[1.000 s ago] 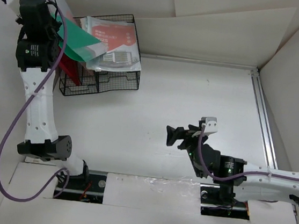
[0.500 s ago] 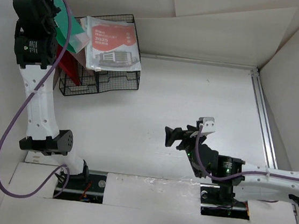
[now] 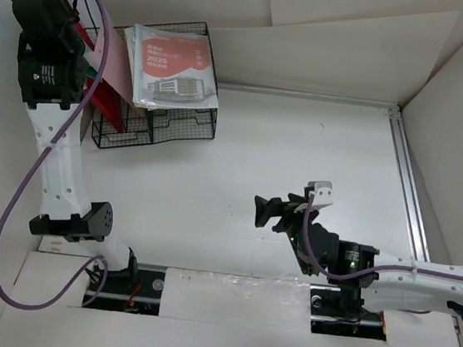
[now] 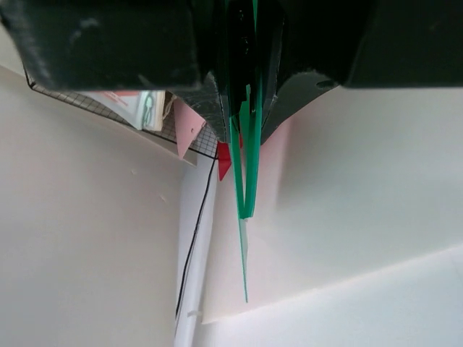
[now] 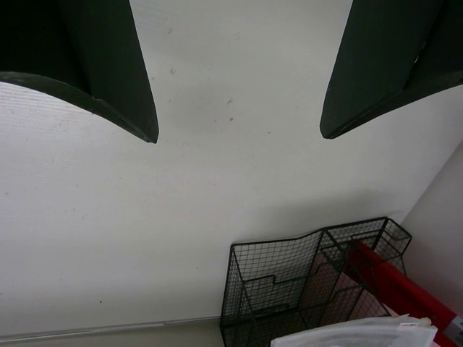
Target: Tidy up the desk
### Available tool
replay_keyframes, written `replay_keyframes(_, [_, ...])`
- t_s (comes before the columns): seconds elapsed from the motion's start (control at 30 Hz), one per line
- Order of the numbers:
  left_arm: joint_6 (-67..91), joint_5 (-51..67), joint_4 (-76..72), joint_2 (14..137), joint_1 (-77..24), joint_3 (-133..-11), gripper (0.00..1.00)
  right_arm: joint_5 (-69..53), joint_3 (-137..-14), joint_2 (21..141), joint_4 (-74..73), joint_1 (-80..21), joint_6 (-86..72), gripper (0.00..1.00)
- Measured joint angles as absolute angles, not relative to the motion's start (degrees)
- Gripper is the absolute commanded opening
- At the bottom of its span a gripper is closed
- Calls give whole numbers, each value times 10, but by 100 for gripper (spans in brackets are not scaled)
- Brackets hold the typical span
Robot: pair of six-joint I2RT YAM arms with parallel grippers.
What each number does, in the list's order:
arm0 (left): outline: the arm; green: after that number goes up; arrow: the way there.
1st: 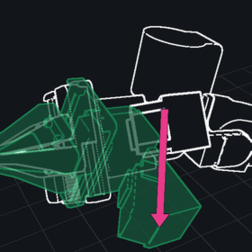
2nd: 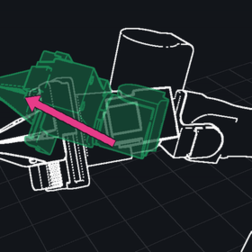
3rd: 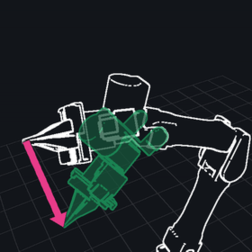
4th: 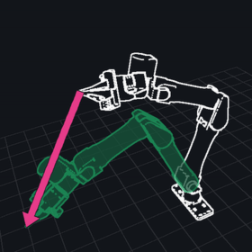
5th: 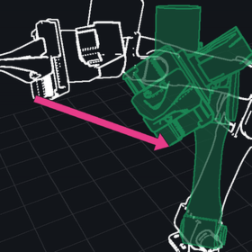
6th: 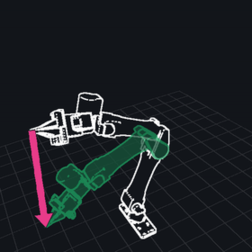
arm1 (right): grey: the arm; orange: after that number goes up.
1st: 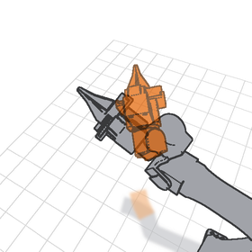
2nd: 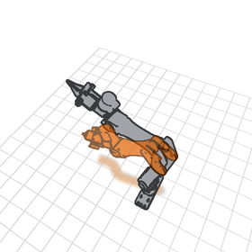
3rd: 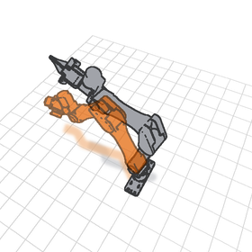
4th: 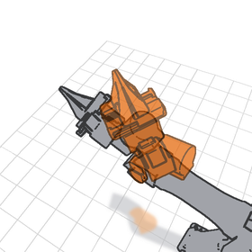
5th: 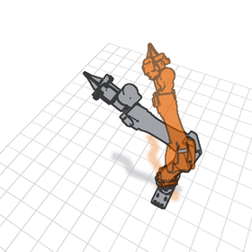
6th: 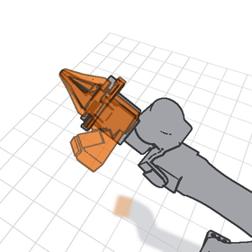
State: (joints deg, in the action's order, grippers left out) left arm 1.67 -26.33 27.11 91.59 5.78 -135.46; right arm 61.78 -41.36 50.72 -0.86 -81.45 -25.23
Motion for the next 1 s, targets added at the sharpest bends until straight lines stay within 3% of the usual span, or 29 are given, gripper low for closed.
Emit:
replay_keyframes(0.43, [45, -201, 272, 914, 57, -1341, 0, 608, -414, 505, -6, -814, -248, 100])
replay_keyframes(0.77, [65, -154, 220, 904, 41, -1117, 0, 603, -413, 512, 4, -814, -246, 100])
replay_keyframes(1.0, [60, -131, 190, 909, 41, -1062, 0, 602, -413, 516, 7, -814, -240, 100])
